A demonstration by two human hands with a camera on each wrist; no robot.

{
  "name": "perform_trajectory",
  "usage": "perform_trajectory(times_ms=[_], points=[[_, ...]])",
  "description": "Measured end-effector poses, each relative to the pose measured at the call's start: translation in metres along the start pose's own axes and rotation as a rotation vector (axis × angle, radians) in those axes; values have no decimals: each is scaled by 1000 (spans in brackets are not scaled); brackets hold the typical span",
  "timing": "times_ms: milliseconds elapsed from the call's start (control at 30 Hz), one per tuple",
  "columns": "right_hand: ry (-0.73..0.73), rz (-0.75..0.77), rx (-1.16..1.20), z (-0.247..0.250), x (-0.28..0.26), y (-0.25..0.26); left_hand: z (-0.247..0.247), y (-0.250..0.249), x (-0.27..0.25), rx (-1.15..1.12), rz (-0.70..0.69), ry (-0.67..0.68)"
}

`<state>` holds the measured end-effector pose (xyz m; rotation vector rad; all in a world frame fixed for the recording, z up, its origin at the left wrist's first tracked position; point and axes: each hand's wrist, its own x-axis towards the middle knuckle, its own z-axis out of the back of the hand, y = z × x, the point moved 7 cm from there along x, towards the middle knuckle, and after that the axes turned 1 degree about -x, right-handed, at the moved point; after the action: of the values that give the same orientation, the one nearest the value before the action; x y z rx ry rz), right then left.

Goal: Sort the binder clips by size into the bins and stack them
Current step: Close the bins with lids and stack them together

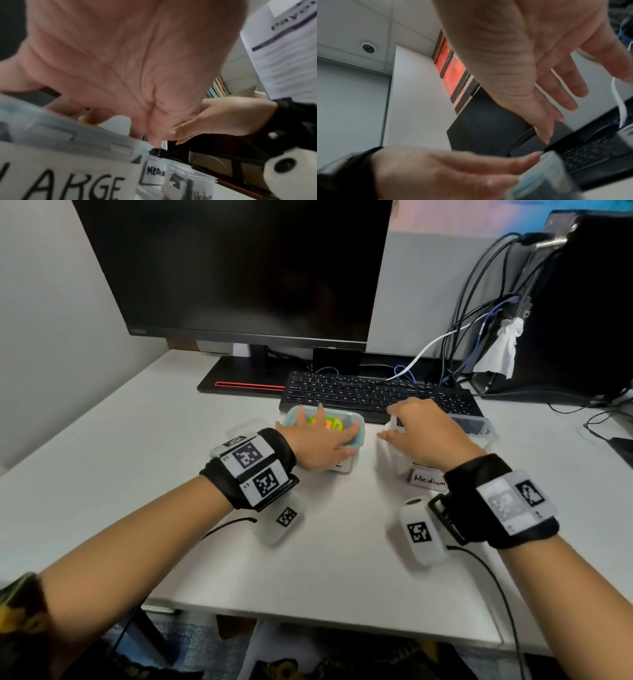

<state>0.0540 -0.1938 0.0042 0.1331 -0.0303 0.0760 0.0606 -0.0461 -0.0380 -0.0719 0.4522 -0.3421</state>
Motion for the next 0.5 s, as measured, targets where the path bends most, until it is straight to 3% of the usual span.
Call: perform_trajectory(times_ms=[100, 267, 367, 500], points=[[132, -59, -40, 1, -1, -27, 16, -3, 0, 93, -7, -6], [322, -80, 86, -5, -24, -47, 24, 20, 11, 129, 10, -8], [287, -55, 52, -8, -26, -53, 26, 41, 18, 99, 59, -87], [159, -104, 55, -6, -23, -61, 33, 55, 10, 37, 114, -90]])
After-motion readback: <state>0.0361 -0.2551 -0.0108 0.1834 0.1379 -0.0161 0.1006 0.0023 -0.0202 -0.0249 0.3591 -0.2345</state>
